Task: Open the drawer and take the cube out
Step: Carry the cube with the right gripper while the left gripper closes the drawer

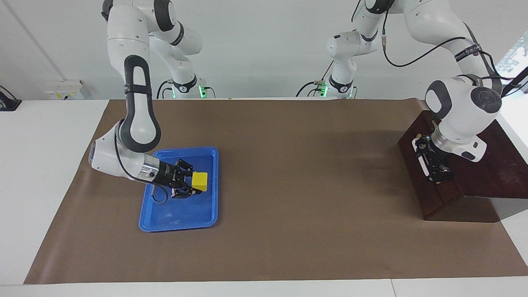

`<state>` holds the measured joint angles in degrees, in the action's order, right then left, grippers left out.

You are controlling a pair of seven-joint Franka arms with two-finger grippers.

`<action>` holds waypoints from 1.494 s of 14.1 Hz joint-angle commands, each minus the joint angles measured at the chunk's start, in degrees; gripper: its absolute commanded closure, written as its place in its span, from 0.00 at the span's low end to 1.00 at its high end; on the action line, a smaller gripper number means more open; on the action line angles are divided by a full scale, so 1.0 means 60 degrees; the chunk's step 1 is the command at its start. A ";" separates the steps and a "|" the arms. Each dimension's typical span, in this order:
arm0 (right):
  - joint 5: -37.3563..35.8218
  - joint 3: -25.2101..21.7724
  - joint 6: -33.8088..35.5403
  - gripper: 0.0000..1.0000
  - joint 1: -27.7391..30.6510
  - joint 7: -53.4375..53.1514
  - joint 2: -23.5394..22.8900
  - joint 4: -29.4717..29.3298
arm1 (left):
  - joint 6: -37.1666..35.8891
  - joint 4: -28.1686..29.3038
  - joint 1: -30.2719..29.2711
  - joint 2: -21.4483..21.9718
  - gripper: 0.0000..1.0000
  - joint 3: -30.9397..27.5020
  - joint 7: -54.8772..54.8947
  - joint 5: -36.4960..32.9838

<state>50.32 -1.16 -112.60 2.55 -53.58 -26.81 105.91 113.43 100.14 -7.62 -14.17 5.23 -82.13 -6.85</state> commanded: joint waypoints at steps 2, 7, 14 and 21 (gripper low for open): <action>-0.0606 -0.0407 0.0278 1.00 0.0044 0.0755 0.0455 0.0629 | -0.1747 -0.0343 0.1106 0.0865 0.00 0.0080 0.2251 -0.0118; -0.0696 -0.0906 0.0486 1.00 0.0030 0.1444 0.0470 0.0775 | -0.1725 -0.0314 0.0978 0.1527 0.00 -0.0007 0.8505 -0.0016; -0.0681 -0.0906 0.0193 1.00 0.0015 0.1444 0.0470 0.0834 | -0.3782 -0.1176 0.0612 0.1835 0.00 -0.0095 1.3302 0.0642; -0.0754 -0.0921 0.0309 0.00 -0.0073 0.1708 0.0455 0.0485 | -0.4241 -0.0385 0.1153 0.2642 0.00 -0.0066 1.3806 0.0658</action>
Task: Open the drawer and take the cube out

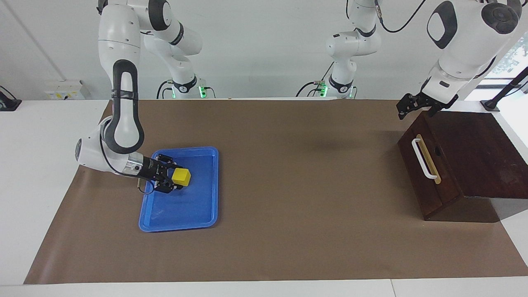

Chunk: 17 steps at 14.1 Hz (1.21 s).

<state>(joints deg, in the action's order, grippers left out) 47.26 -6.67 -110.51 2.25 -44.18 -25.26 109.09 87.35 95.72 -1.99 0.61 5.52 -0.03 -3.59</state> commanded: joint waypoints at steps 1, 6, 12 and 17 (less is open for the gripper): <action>-0.0636 -0.0002 0.0063 0.00 -0.0023 0.0128 0.0167 -0.0497 | -0.0200 0.0191 0.0244 0.0089 0.00 -0.0159 0.0166 0.0100; -0.2802 0.0027 0.0636 0.00 -0.0096 0.1279 0.0663 -0.1775 | -0.0846 -0.0102 0.0303 -0.0101 0.00 -0.0100 0.0254 0.0130; -0.4956 0.0086 0.1043 0.00 -0.0096 0.3741 0.2054 -0.1951 | -0.1068 -0.0659 0.0449 -0.0133 0.00 -0.0115 0.0283 0.0130; -0.6584 0.0159 0.2450 0.00 -0.0111 0.6465 0.3489 -0.2186 | -0.0964 -0.0704 0.0332 -0.0117 0.00 -0.0144 0.0708 0.0115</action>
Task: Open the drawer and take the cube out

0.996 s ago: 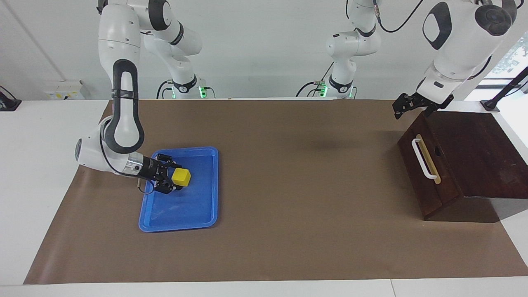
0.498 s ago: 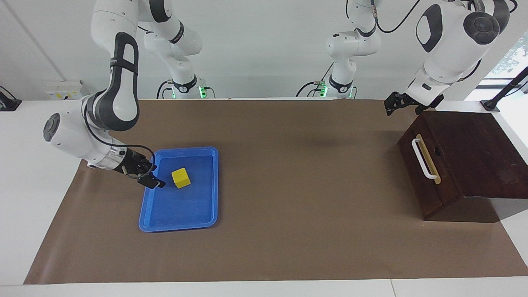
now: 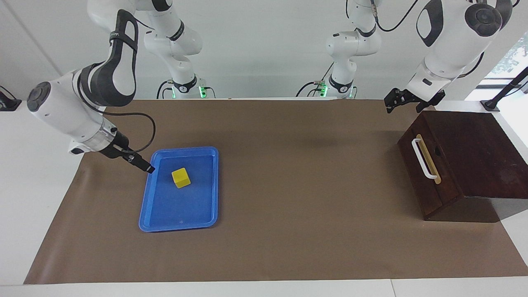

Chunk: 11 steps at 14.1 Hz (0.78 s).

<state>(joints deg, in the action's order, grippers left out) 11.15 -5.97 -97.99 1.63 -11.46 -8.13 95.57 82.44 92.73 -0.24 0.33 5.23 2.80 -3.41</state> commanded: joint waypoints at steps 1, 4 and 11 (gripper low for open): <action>-0.0961 0.0130 0.0656 0.00 -0.0008 0.1582 0.1015 0.0068 | -0.0176 -0.0220 0.0083 -0.0055 0.00 -0.0080 0.0222 0.0085; -0.1842 0.0379 0.1417 0.00 -0.0008 0.2713 0.1895 0.0068 | -0.0205 -0.0206 0.0142 -0.0011 0.00 -0.0036 0.0222 0.0100; -0.2445 0.0804 0.1638 0.00 0.0152 0.3873 0.1912 0.0112 | 0.0014 -0.0148 0.0156 0.0019 0.00 -0.0021 -0.0361 0.0114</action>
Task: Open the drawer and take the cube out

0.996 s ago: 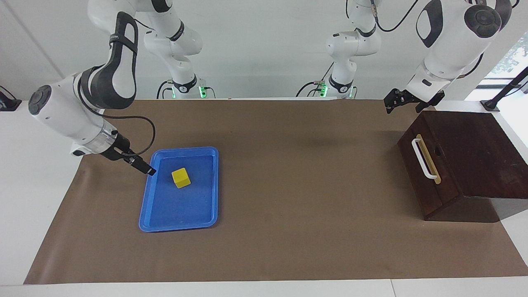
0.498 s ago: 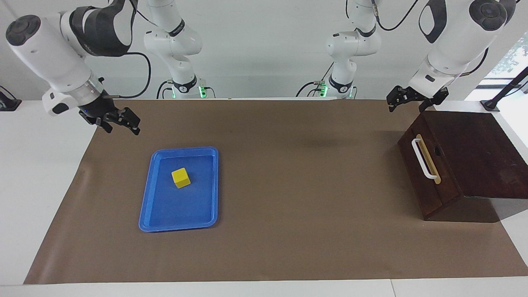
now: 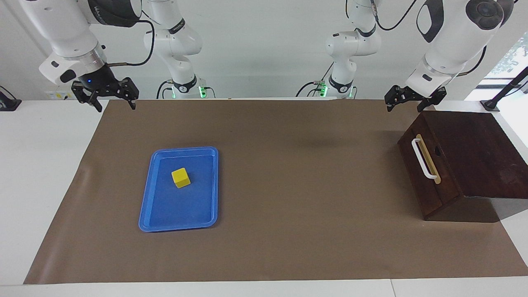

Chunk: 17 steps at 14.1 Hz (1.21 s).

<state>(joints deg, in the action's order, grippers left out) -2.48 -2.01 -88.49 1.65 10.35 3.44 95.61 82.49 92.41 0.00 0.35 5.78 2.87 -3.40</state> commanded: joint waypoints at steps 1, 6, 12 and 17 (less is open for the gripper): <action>0.0044 0.0217 0.0331 0.00 0.0223 0.0238 -0.0061 0.0019 | 0.0035 -0.0109 0.0118 0.0044 0.00 -0.0099 -0.0767 0.0113; 0.0486 0.0247 0.0877 0.00 0.0429 0.0150 -0.0340 -0.0774 | 0.0153 -0.0314 0.0045 0.0030 0.00 -0.0143 -0.1357 0.0552; 0.0427 0.0247 0.0759 0.00 0.0385 0.0150 -0.0354 -0.0656 | 0.0255 -0.0300 0.0132 0.0161 0.00 -0.0085 -0.1371 0.0816; 0.0339 0.0233 0.0759 0.00 0.0341 0.0136 -0.0325 -0.0671 | 0.0284 -0.0241 0.0132 0.0221 0.00 -0.0070 -0.1357 0.0816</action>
<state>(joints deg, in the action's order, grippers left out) -0.69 -1.34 -84.32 2.70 10.40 1.75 92.35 83.64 90.79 0.23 0.94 5.85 -4.59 0.54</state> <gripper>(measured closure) 0.000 0.000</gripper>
